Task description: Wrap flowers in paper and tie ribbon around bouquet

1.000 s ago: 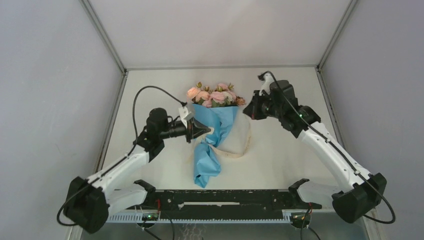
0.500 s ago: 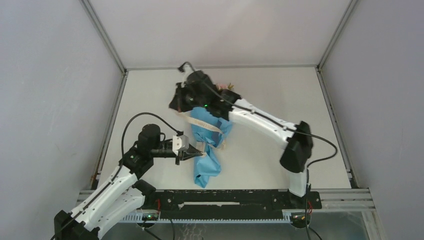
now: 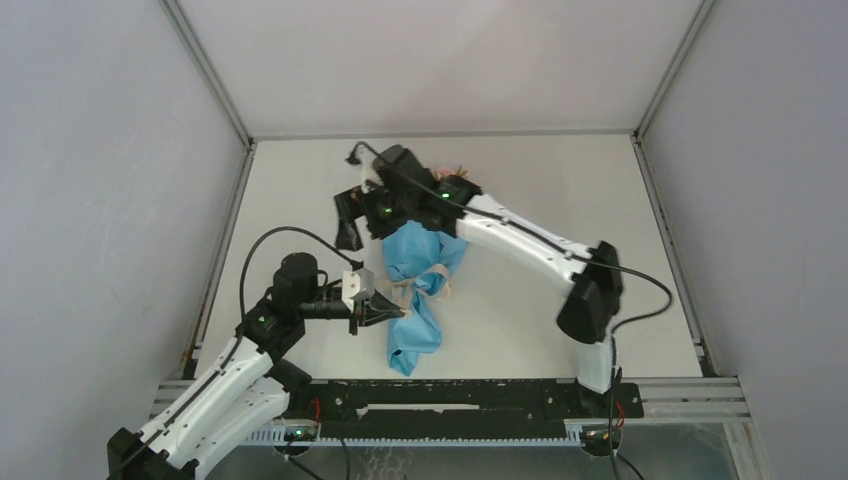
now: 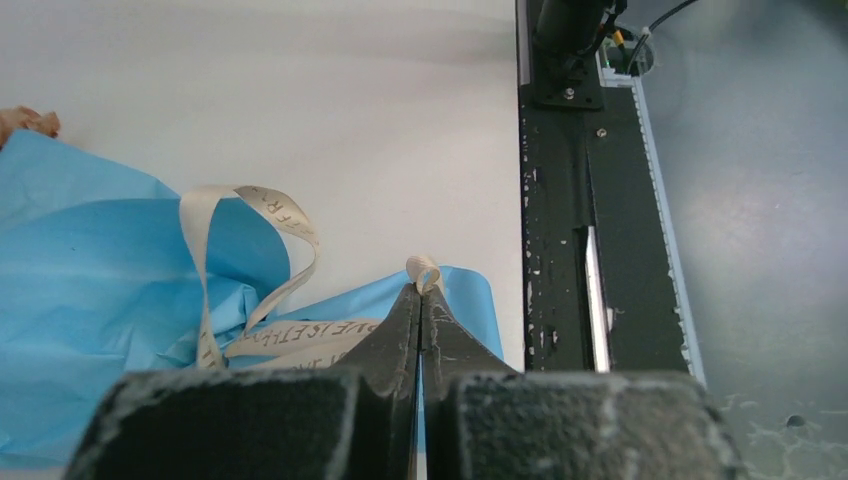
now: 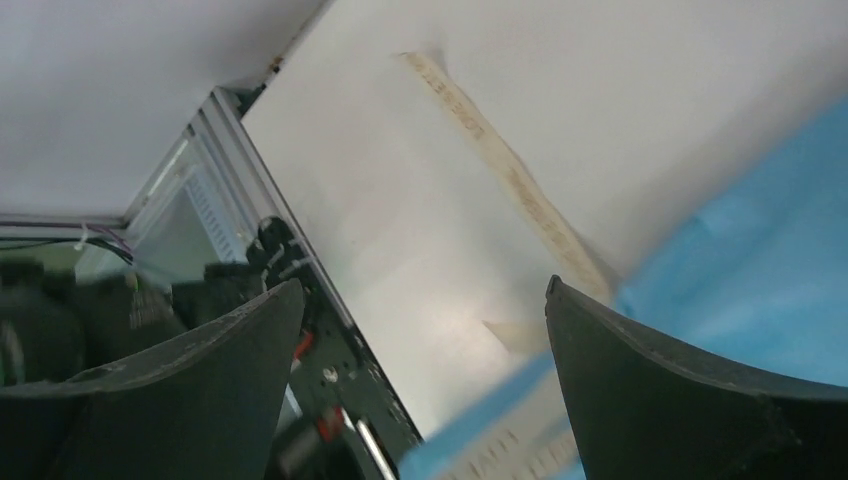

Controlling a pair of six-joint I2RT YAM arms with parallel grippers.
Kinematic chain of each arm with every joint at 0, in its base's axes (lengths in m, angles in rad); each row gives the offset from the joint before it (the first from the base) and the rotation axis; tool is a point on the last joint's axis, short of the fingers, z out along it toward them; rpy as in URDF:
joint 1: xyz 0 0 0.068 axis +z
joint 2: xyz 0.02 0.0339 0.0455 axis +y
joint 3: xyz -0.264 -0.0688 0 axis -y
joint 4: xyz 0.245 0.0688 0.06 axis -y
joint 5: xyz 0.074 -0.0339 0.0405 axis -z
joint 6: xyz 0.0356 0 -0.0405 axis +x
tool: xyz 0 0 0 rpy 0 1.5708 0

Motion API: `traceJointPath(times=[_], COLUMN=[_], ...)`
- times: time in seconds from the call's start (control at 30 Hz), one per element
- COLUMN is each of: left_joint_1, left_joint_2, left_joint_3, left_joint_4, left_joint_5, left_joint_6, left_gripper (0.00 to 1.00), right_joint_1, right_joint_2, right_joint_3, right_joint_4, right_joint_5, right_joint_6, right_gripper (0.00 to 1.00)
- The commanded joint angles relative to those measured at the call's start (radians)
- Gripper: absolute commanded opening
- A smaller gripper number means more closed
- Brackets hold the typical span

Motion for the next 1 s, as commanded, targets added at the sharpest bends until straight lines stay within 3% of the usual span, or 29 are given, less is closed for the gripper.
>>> traceJointPath(times=[0.0, 0.13, 0.3, 0.53, 0.77, 0.97], left_joint_1=[0.017, 0.065, 0.086, 0.088, 0.087, 0.088], left_joint_2=[0.016, 0.041, 0.072, 0.095, 0.119, 0.140], left_joint_3=[-0.020, -0.037, -0.071, -0.089, -0.072, -0.038], left_joint_4=[0.162, 0.282, 0.412, 0.490, 0.474, 0.444], left_joint_5=[-0.007, -0.015, -0.064, -0.014, 0.056, 0.084], left_joint_6=[-0.241, -0.410, -0.575, -0.612, -0.534, -0.489], left_gripper=[0.00, 0.00, 0.00, 0.00, 0.00, 0.00], right_joint_1=[-0.076, -0.160, -0.130, -0.106, -0.115, -0.112], right_joint_2=[-0.338, -0.738, -0.906, -0.865, -0.812, -0.759], right_joint_3=[-0.267, -0.884, -1.199, -1.272, -1.272, -1.242], right_joint_4=[0.174, 0.699, 0.901, 0.946, 0.973, 0.936], right_joint_5=[-0.090, -0.238, -0.189, -0.293, -0.455, -0.499], right_joint_6=[-0.160, -0.205, -0.180, -0.282, -0.332, -0.325], right_gripper=[1.00, 0.95, 0.78, 0.62, 0.71, 0.59])
